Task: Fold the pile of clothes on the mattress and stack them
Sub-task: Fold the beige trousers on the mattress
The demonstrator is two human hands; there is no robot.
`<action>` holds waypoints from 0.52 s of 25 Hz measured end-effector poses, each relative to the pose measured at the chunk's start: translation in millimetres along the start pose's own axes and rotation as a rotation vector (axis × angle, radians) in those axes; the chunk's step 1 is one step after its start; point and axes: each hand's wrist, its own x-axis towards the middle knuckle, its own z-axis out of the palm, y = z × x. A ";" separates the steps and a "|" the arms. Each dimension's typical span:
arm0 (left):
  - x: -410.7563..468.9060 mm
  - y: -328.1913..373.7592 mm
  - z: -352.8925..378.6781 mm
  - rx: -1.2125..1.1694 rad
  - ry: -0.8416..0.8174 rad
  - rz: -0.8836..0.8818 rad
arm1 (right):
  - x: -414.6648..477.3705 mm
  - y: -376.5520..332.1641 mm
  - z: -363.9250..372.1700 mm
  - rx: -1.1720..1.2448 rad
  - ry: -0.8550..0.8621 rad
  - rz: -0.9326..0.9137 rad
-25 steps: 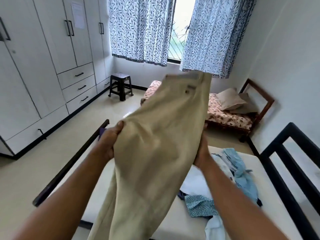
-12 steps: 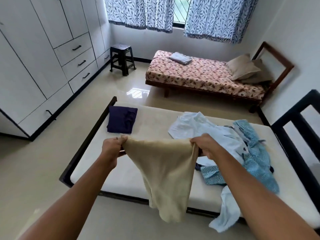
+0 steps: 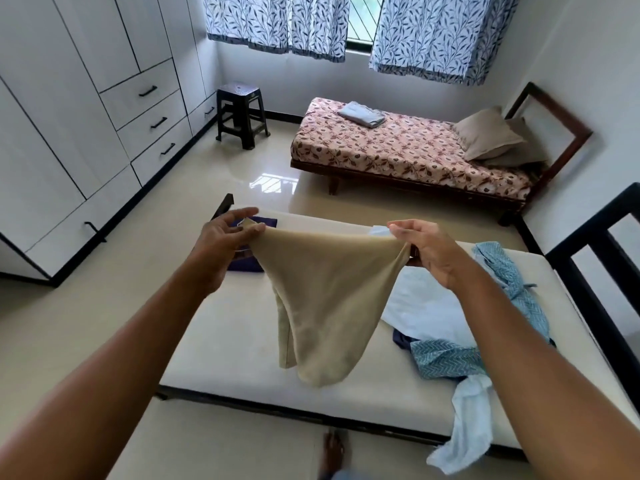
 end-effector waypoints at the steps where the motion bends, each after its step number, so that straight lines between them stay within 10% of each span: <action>1: 9.7 3.0 -3.5 0.076 -0.085 0.021 | 6.2 -5.1 -4.1 -0.092 -0.103 -0.002; 7: 126.4 -1.5 17.1 1.178 -0.058 0.254 | 126.7 -12.7 22.3 -0.726 0.056 -0.017; 13: 266.4 23.4 44.7 1.310 0.222 0.444 | 260.0 -65.5 19.7 -1.111 0.320 -0.313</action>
